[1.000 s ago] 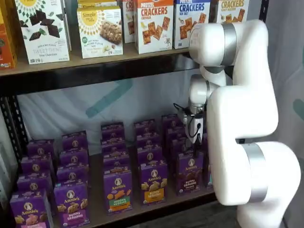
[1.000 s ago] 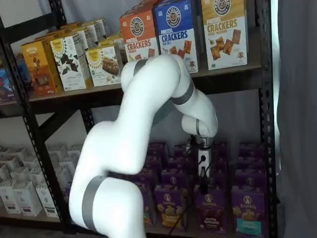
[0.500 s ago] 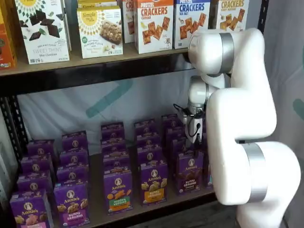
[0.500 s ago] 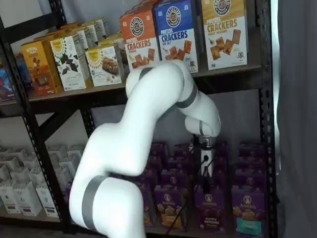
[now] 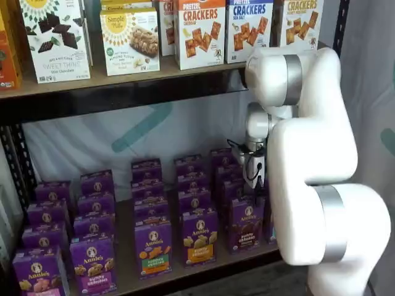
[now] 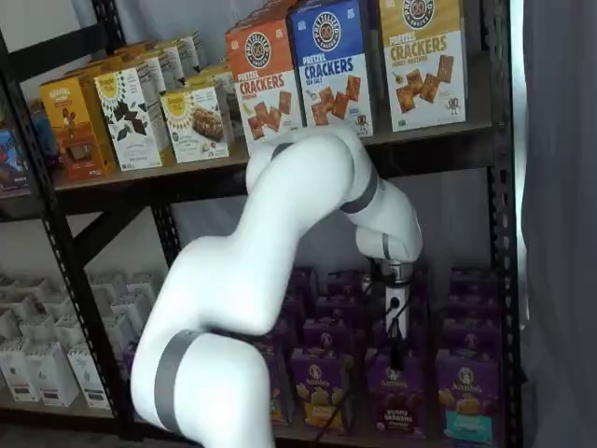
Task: Pick up the purple box with a brown patch in the center, on the bottom shelf, the fifth box from the left
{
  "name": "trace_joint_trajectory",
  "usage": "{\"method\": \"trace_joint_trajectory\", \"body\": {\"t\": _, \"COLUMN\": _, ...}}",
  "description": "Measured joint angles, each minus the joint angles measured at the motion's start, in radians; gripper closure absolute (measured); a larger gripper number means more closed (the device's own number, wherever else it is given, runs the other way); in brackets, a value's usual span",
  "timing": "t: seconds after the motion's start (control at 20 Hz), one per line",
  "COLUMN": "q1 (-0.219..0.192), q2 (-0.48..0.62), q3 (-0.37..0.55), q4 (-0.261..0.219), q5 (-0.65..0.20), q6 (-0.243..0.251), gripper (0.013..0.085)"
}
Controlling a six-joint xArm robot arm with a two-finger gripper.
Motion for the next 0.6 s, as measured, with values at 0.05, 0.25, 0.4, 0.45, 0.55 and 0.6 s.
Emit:
{"method": "trace_joint_trajectory", "body": {"t": 0.05, "q1": -0.001, "q2": 0.002, "q3": 0.001, "q4": -0.002, "q5": -0.002, "q6": 0.0, "gripper": 0.013}}
{"method": "trace_joint_trajectory", "body": {"t": 0.25, "q1": -0.004, "q2": 0.007, "q3": 0.008, "q4": 0.001, "q5": -0.006, "q6": -0.006, "gripper": 0.013}}
{"method": "trace_joint_trajectory", "body": {"t": 0.4, "q1": -0.007, "q2": 0.019, "q3": -0.015, "q4": 0.032, "q5": 0.043, "q6": -0.034, "gripper": 0.013}}
{"method": "trace_joint_trajectory", "body": {"t": 0.45, "q1": -0.009, "q2": 0.024, "q3": -0.027, "q4": 0.045, "q5": 0.068, "q6": -0.046, "gripper": 0.013}}
{"method": "trace_joint_trajectory", "body": {"t": 0.55, "q1": -0.011, "q2": 0.027, "q3": -0.032, "q4": 0.06, "q5": 0.092, "q6": -0.061, "gripper": 0.013}}
{"method": "trace_joint_trajectory", "body": {"t": 0.6, "q1": -0.011, "q2": 0.024, "q3": -0.024, "q4": 0.062, "q5": 0.087, "q6": -0.063, "gripper": 0.013}}
